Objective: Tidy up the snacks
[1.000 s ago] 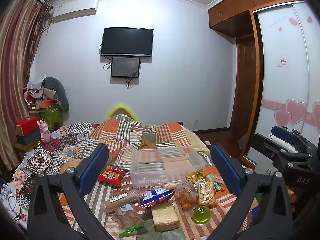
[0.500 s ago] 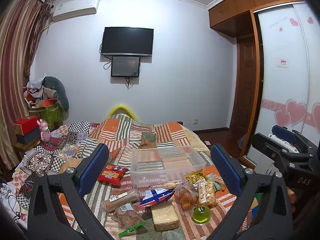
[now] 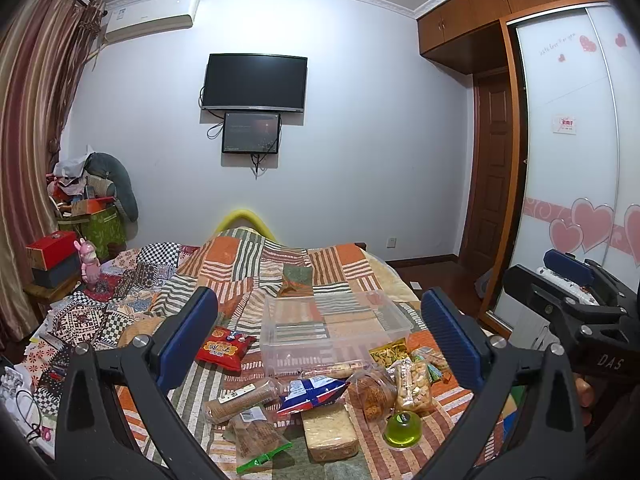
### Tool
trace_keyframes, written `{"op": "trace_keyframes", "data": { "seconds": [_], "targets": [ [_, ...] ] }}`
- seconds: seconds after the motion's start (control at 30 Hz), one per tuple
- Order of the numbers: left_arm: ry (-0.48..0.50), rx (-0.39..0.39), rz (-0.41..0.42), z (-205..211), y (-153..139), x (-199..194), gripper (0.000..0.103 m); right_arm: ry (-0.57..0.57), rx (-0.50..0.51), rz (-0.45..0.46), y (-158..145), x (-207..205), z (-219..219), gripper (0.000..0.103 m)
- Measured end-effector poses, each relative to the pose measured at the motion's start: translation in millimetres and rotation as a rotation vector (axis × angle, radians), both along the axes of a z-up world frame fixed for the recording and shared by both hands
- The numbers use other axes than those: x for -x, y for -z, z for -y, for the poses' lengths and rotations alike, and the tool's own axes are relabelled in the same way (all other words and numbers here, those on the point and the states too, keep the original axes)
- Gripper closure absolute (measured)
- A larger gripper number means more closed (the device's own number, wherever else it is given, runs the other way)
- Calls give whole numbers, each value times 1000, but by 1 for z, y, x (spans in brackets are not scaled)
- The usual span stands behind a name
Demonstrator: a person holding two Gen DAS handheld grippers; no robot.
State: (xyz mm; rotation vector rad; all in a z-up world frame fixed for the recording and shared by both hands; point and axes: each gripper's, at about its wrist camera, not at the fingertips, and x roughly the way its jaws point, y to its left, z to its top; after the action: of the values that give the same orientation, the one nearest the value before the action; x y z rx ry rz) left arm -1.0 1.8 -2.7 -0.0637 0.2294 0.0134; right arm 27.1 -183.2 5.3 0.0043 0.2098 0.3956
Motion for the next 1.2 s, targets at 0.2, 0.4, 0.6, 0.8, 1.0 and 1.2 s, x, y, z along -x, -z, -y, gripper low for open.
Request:
{"op": "trace_keyframes", "data": {
  "seconds": [0.2,0.4,0.6,0.8,1.0,1.2],
  "targets": [
    [2,1,-4,0,1,-1,0,-3,0,0,0,0,0,0],
    [13,7,-6,0,1,-2,0,-6,1,2,-1,-1,0,0],
    [40,18,-15,-2,3,-4,0,1,2,-3,0,-2,0,0],
    [68,54,-49,-11,7,-7,17,8,18,-20,5,-6,-3,0],
    [43,37,-117,-23,23,-14,26,1,31,-37,12,-8,-4,0],
    [2,-9,-218,-44,49,-22,26,-16,63,-92,25,-13,-6,13]
  ]
}}
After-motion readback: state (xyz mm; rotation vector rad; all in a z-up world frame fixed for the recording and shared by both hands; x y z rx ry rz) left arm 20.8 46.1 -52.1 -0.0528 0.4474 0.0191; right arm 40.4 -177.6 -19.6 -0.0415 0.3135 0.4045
